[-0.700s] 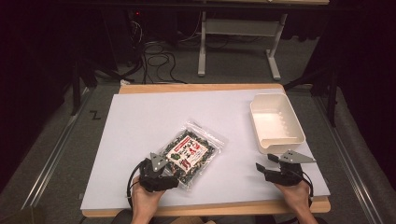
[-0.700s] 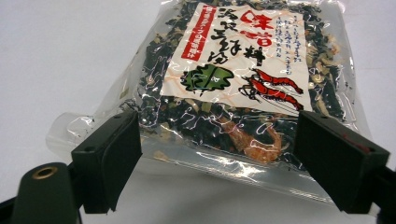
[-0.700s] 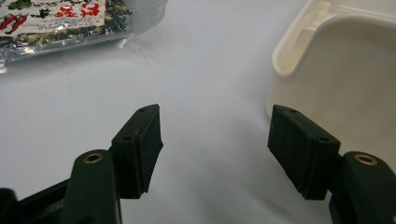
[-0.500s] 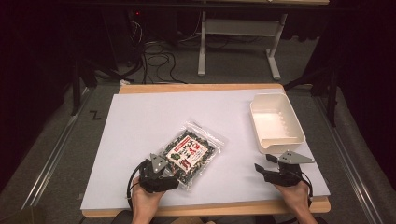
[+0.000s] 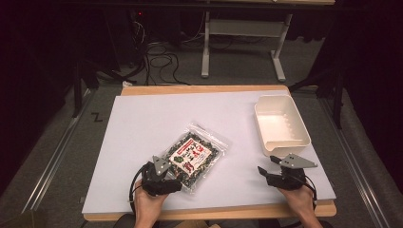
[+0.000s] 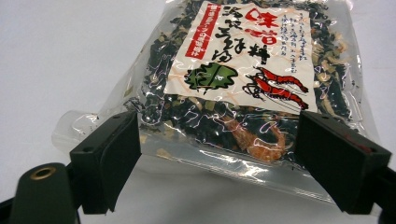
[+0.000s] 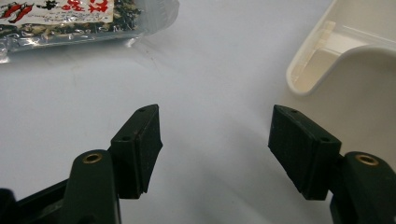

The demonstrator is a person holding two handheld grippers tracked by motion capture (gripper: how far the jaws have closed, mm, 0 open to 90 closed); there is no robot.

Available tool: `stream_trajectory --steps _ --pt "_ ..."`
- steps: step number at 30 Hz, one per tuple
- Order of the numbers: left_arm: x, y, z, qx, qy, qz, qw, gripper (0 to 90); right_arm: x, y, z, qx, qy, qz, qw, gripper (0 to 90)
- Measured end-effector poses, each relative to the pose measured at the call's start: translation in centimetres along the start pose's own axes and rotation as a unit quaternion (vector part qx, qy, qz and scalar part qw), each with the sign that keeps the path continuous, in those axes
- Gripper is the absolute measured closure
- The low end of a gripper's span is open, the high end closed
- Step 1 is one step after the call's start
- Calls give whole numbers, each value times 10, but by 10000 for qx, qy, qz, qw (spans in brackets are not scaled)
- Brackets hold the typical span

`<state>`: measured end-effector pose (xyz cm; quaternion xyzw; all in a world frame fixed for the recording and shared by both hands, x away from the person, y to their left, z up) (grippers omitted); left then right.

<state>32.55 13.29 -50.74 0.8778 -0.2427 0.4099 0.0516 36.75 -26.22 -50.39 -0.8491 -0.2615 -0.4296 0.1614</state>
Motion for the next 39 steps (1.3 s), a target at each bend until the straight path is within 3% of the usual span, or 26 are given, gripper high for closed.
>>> stream_trajectory --steps 5,7,12,18,20,23,29,34,39 --pt "-1 -1 0 -37 9 -46 10000 155 8 -5 -3 55 -95 37 9999 339" --pt "-1 -1 1 -33 1 -52 10000 155 11 -8 -1 187 -143 92 9997 334" --pt "-1 -2 0 -27 29 -70 10000 156 13 -18 11 330 -503 54 9982 344" --pt "0 -2 2 4 28 -84 10000 156 30 -23 20 561 -507 74 9971 337" --pt "0 -2 2 4 18 -69 10000 156 35 -25 27 596 -557 97 9966 336" --pt "0 -3 4 11 -11 -59 10000 156 44 -27 41 458 -767 206 9958 351" --pt "0 -2 6 20 -31 -27 10000 157 63 -33 63 486 -786 268 9954 374" --pt "1 -2 7 -5 -48 28 10000 157 83 -32 81 538 -780 463 9944 411" --pt "1 0 9 -10 -78 77 9999 157 94 -29 100 528 -984 563 9922 420"
Point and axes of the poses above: each handheld gripper's, and its own axes: z roughly forward along the jaws, x roughly out of its top, y roughly to its right, the point moved 2 cm from there along z, roughly forward along the jaws, and after that the axes turned 8 degrees about z, right-handed, at the moved point
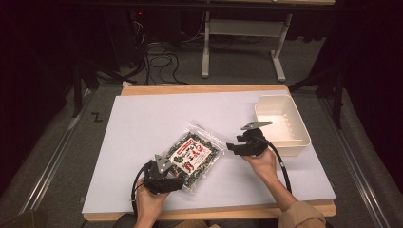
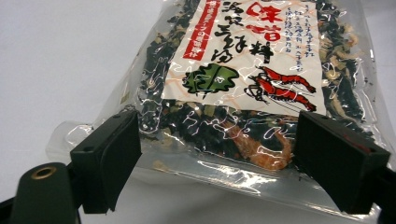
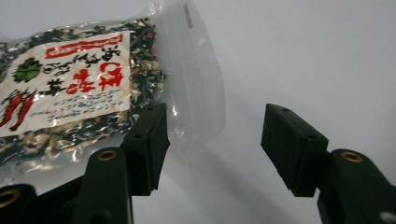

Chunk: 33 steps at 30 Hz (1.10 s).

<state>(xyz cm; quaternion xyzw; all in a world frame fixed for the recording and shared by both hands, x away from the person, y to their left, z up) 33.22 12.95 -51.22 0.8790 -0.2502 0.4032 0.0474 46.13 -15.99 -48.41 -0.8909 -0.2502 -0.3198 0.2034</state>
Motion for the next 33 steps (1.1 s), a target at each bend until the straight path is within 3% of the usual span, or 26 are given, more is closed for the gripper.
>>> stream_trajectory --steps 5,14,22,25,27,29,31,33 --pt "0 1 0 13 -7 49 10000 158 8 4 15 195 -111 331 9992 444" --pt "0 1 2 -35 2 93 10000 160 8 7 35 386 -420 492 9972 520" --pt "0 3 4 -75 18 154 9999 177 8 -2 47 712 -743 411 9938 645" --pt "-2 3 9 -253 -135 38 9996 170 5 -4 49 906 -910 437 9908 715" --pt "-2 1 9 -291 -170 6 9994 167 5 -6 47 848 -826 280 9926 799" --pt "-1 1 10 -313 -166 -22 9994 164 5 -6 46 888 -836 258 9922 875" --pt "-1 2 10 -320 -186 12 9993 165 6 -6 44 1015 -883 272 9905 896" --pt "-1 3 10 -305 -190 65 9993 165 6 -10 43 961 -886 147 9913 900"
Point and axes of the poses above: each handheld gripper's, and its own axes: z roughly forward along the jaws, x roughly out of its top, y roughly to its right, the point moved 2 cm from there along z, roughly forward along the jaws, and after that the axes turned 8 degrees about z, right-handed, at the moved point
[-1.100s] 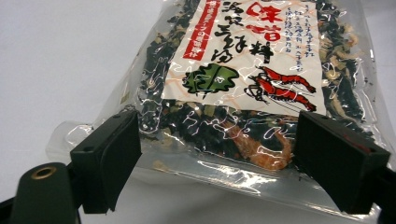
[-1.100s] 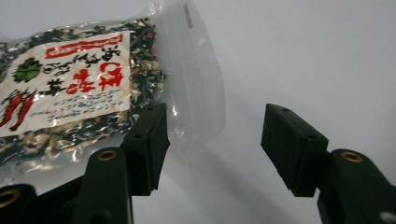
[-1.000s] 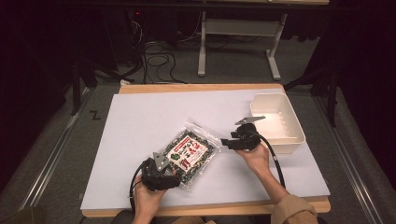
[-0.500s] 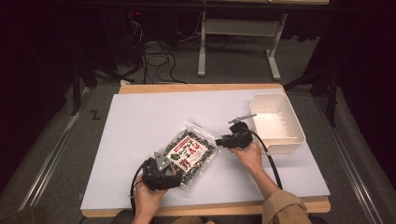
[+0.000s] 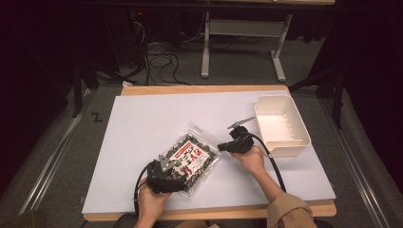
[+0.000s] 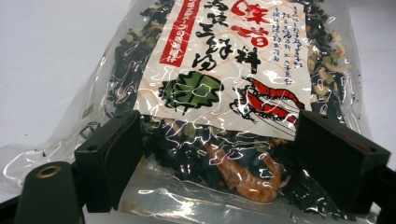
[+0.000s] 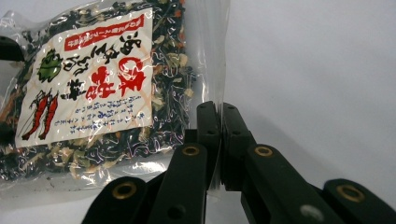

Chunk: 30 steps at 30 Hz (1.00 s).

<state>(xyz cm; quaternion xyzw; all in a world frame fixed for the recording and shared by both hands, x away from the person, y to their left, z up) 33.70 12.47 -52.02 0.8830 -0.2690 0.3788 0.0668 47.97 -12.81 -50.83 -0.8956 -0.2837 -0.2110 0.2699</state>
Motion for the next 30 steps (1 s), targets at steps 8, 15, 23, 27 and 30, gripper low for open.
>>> stream_trajectory --steps 8,15,23,27,30 --pt "3 -1 -6 -12 386 -60 9992 165 9 -8 -25 -193 276 -323 9989 900" --pt "3 -1 -12 62 536 -56 9985 178 19 -8 -61 -656 541 -581 9947 900" --pt "2 1 -9 14 456 14 9990 177 28 -5 -94 -892 860 -662 9901 900" --pt "3 1 -7 -2 403 22 9992 178 34 -12 -107 -960 912 -801 9880 900" --pt "3 3 -6 -8 363 62 9993 179 41 -20 -117 -1015 952 -932 9859 900"
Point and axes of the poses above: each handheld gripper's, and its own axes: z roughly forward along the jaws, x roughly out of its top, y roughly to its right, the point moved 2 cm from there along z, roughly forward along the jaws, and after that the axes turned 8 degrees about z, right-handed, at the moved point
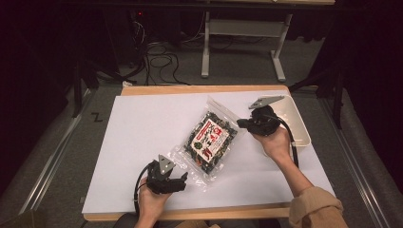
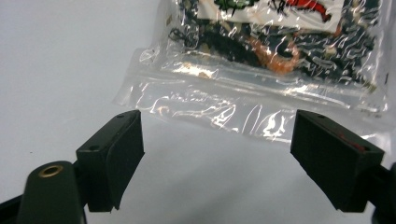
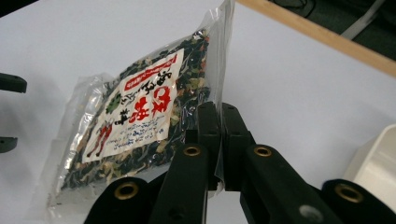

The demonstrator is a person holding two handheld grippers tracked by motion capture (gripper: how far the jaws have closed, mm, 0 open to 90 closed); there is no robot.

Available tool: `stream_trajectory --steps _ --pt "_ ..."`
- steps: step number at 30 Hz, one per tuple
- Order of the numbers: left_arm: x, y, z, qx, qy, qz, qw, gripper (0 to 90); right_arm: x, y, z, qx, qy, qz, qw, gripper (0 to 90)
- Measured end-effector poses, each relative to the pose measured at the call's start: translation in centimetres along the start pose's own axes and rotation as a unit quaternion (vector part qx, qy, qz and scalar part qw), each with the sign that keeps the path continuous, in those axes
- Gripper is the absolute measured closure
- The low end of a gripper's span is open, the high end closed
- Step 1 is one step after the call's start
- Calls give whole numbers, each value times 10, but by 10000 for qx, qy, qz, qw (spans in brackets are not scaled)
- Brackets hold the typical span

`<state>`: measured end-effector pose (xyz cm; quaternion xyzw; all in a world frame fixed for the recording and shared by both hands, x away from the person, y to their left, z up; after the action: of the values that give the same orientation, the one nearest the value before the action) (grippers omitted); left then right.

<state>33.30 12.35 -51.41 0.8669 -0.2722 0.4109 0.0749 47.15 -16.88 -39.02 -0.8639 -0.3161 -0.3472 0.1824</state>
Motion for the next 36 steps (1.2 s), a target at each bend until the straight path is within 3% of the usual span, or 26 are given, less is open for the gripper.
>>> stream_trajectory --steps 6,12,21,27,36 --pt "0 -1 1 -21 -56 -4 10000 181 19 -8 -18 10 176 -161 9997 900" --pt "0 0 1 -30 -72 25 10000 183 46 -21 -44 -46 323 -487 9983 900" --pt "0 0 1 -31 -79 37 10000 184 66 -29 -67 -199 454 -696 9963 900" --pt "0 -1 1 -34 -54 6 10000 185 74 -18 -82 -469 549 -666 9952 900" --pt "0 -1 1 -32 -74 14 10000 188 80 10 -113 -828 816 -264 9929 900"
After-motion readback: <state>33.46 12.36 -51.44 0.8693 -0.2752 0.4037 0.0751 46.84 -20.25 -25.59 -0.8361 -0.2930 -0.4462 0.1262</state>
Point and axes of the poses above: each handheld gripper's, and its own axes: z roughly forward along the jaws, x roughly out of its top, y roughly to its right, the point moved 2 cm from there along z, roughly forward along the jaws, and after that the axes turned 8 degrees about z, right-handed, at the moved point
